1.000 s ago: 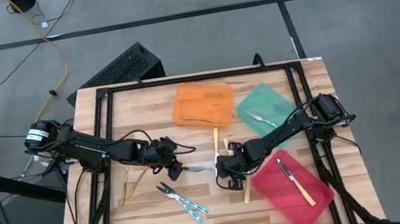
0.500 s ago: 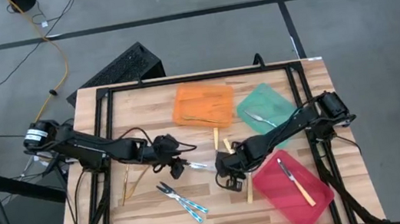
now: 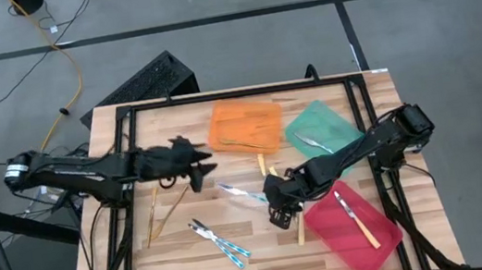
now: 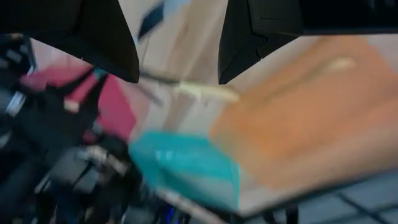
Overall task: Sort silverware by color (type)
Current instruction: Put the top white patterned knife into the blue bin
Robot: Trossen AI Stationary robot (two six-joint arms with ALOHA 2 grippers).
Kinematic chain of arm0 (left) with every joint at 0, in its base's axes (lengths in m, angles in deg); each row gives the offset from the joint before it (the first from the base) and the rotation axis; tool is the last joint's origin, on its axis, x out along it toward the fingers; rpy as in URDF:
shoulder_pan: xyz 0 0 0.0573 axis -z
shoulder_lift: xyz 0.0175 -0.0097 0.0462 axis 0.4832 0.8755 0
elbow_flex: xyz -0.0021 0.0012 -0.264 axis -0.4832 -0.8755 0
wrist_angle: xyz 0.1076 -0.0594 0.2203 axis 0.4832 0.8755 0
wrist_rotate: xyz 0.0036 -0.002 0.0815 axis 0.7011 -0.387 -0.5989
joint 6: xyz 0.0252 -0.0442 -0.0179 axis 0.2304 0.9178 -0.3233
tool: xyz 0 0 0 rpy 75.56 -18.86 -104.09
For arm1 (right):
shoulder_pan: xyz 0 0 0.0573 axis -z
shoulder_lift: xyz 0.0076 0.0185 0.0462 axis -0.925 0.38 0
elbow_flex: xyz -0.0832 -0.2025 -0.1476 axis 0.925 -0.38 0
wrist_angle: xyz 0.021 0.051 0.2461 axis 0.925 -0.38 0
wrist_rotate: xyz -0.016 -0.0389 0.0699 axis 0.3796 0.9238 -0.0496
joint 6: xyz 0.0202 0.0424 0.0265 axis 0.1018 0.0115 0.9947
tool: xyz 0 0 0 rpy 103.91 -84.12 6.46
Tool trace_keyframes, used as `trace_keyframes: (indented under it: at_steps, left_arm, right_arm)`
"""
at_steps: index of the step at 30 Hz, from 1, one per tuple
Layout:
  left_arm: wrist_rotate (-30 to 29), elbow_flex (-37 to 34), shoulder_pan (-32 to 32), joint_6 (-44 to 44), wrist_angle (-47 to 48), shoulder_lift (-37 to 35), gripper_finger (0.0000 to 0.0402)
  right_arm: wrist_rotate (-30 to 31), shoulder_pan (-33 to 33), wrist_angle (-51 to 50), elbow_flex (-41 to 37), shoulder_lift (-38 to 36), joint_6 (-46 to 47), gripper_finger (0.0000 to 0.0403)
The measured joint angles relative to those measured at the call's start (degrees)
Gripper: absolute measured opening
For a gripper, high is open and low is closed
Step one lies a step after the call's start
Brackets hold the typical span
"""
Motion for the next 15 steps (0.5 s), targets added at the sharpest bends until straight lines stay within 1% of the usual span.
trace_keyframes:
  at_steps: [4, 8, 15]
  left_arm:
    - [-1.00, 0.01, -1.56, -1.19, -0.59, -4.54, 0.0200]
    - [-0.98, 0.01, -2.68, -2.64, -0.48, -7.51, 0.0200]
    - [-0.55, 0.01, -3.03, -2.96, -0.75, -9.95, 0.0200]
  right_arm:
    - [0.10, -1.09, 1.94, 0.02, -1.49, 2.66, 0.0041]
    - [1.80, -2.21, 4.34, 0.04, -2.55, 6.00, 0.0041]
    - [5.07, -4.05, 5.07, 0.12, -4.11, 12.88, 0.0041]
